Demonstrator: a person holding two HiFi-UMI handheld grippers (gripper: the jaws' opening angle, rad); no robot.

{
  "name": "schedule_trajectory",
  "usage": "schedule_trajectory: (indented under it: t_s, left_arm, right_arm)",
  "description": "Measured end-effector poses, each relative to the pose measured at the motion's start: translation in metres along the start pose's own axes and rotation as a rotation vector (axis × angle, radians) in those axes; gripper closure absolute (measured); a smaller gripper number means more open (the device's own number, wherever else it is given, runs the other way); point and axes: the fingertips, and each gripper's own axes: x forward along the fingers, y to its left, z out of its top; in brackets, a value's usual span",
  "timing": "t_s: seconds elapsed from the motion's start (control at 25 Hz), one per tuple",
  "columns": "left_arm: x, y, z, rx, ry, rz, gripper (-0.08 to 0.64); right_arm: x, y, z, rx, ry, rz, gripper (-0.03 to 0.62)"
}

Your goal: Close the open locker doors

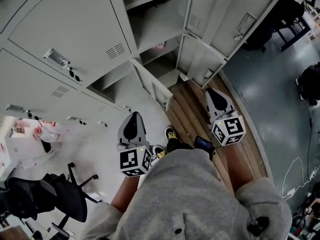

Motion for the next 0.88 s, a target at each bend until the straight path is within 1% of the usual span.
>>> schedule_trajectory:
  t_s: [0.12, 0.4, 0.44, 0.52, 0.6, 0.72, 0.88]
  left_arm:
    - [0.016, -0.004, 0.005, 0.011, -0.002, 0.008, 0.549]
    - [0.047, -0.018, 0.011, 0.024, 0.007, 0.013, 0.549]
    - [0.051, -0.02, 0.012, 0.027, 0.006, 0.013, 0.548]
    - [0.056, -0.023, 0.012, 0.03, 0.004, 0.015, 0.549]
    - [0.061, -0.025, 0.011, 0.035, 0.007, 0.021, 0.549]
    - [0.069, -0.025, 0.012, 0.038, 0.007, 0.031, 0.549]
    - [0.075, -0.023, 0.014, 0.036, 0.004, 0.052, 0.549]
  right_arm:
    - [0.01, -0.03, -0.004, -0.021, 0.0, -0.014, 0.548]
    - [0.031, -0.115, -0.027, 0.036, 0.03, -0.1, 0.545]
    - [0.034, -0.127, -0.032, 0.04, 0.04, -0.109, 0.531]
    - [0.041, -0.15, -0.041, 0.049, 0.059, -0.124, 0.482]
    - [0.049, -0.17, -0.049, 0.059, 0.07, -0.135, 0.474]
    - [0.06, -0.19, -0.055, 0.072, 0.065, -0.133, 0.474]
    - [0.077, -0.203, -0.062, 0.111, 0.084, -0.101, 0.474]
